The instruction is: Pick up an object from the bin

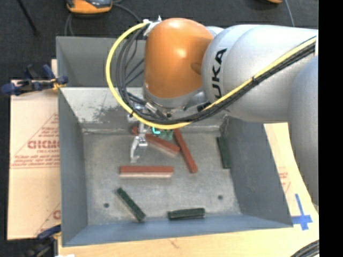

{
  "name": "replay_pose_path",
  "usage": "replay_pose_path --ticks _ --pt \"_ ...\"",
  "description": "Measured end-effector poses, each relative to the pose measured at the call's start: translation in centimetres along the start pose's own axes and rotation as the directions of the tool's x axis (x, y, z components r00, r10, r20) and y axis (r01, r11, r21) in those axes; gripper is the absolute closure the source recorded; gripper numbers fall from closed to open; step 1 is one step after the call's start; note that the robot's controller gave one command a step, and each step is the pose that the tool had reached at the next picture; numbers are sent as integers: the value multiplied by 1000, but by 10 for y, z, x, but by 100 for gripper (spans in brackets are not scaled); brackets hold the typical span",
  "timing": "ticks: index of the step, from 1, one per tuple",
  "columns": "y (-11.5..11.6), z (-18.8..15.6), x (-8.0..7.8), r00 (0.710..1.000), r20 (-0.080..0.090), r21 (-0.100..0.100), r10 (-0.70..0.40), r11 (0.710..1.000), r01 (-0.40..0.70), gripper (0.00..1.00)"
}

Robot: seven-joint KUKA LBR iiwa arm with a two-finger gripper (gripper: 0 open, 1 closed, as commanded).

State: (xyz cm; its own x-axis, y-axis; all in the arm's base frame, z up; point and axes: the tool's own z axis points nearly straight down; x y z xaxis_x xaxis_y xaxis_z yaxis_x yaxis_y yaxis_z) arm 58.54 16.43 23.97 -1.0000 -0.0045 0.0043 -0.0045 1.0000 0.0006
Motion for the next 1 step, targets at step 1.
replay_pose_path --ticks 1 --pt "-1 -4 -1 1000 6 -1 3 1000 -3 0"
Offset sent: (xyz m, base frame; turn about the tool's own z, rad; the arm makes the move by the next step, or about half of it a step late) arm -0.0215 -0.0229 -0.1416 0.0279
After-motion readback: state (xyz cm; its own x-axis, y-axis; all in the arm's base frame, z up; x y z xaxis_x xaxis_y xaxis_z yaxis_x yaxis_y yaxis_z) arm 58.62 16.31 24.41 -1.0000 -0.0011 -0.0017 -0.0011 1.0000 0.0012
